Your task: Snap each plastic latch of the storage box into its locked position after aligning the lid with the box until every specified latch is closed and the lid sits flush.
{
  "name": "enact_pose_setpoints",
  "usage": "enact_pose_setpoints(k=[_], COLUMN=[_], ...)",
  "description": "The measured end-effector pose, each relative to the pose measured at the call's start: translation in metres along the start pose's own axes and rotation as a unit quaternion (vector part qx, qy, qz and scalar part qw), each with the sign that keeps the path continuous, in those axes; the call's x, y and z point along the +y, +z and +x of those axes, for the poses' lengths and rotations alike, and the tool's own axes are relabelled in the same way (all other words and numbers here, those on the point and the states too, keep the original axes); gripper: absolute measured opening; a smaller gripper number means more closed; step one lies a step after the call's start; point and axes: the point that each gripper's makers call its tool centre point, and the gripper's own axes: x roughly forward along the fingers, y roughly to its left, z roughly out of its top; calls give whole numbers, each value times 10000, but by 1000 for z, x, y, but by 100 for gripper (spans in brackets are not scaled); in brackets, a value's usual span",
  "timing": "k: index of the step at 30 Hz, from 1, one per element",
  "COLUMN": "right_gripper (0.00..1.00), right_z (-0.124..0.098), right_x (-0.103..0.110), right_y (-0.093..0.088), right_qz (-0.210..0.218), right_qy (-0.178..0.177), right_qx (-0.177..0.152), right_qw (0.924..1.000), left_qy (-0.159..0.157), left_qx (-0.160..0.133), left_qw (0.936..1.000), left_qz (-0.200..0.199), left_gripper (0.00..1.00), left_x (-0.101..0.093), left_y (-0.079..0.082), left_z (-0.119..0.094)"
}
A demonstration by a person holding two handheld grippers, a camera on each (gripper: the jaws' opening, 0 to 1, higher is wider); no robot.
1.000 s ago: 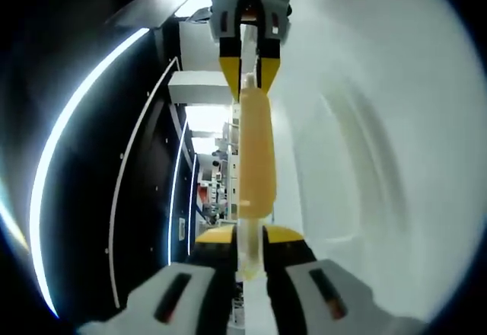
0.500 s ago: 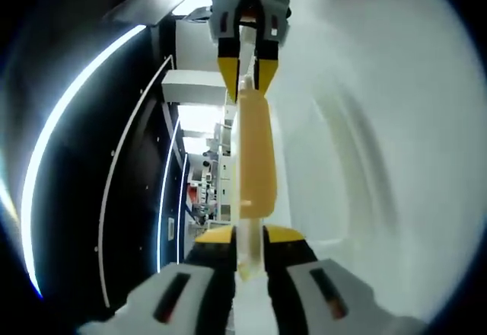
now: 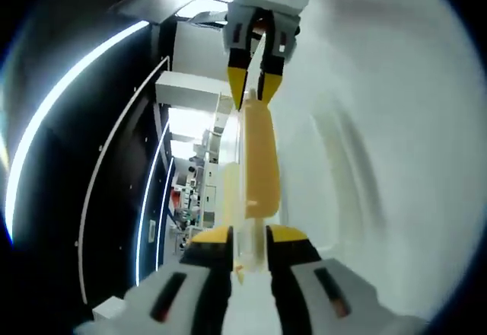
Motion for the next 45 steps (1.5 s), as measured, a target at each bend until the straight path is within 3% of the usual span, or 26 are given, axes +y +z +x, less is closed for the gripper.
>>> enact_pose_setpoints(k=[9, 18, 21, 24, 28, 30, 31, 32, 33, 34, 35, 37, 38, 40, 41, 42, 45], right_gripper=[10, 10, 10, 10, 10, 11, 11, 11, 11, 11, 11, 11, 11, 11, 11, 11, 11], right_z=[0, 1, 0, 1, 1, 0, 0, 0, 0, 0, 0, 0, 0, 0, 0, 0, -1], right_x=[1, 6, 7, 8, 10, 11, 11, 11, 12, 12, 12, 12, 12, 12, 12, 12, 13], right_y=[0, 2, 2, 2, 2, 2, 2, 2, 2, 2, 2, 1, 1, 0, 0, 0, -1], right_qz=[71, 13, -13, -20, -51, -58, -71, -72, -75, -76, -81, -86, -93, -99, -106, -108, -114], right_qy=[-8, -7, 5, 34, 60, 69, 78, 78, 80, 82, 75, 78, 80, 82, 80, 79, 82], right_qx=[-11, -33, -20, -10, -10, -7, -2, 1, 3, 7, 10, 17, 23, 27, 29, 30, 43], right_qw=[10000, 10000, 10000, 10000, 10000, 10000, 9999, 9999, 9999, 9999, 9999, 9999, 9999, 9999, 9999, 9999, 9999], left_qy=[-129, -106, -36, 5, 55, 48, 80, 40, -24, -23, -19, -159, -165, -228, -223, -184, -169], left_qx=[-154, -357, -486, -734, -1082, -1263, -1400, -1468, -1555, -1597, -1621, -1646, -1680, -1686, -1677, -1674, -1646], left_qw=[9994, 9931, 9856, 9721, 9350, 9031, 8782, 8612, 8275, 8035, 7885, 7397, 7188, 6903, 6810, 6785, 6537], left_qz=[-273, -1116, -1617, -2230, -3376, -4103, -4573, -4865, -5395, -5735, -5933, -6523, -6744, -7032, -7125, -7151, -7385], left_gripper=[26, 30, 31, 34, 35, 35, 36, 36, 38, 39, 40, 41, 42, 43, 43, 43, 43], left_x=[-2, 0, 2, 8, 17, 22, 26, 26, 28, 29, 30, 28, 28, 25, 24, 25, 23], left_y=[4, 1, -4, -4, -8, -13, -17, -18, -24, -29, -34, -40, -42, -46, -49, -52, -57], left_z=[-8, -21, -26, -31, -36, -36, -37, -36, -35, -34, -33, -30, -28, -26, -24, -23, -20])
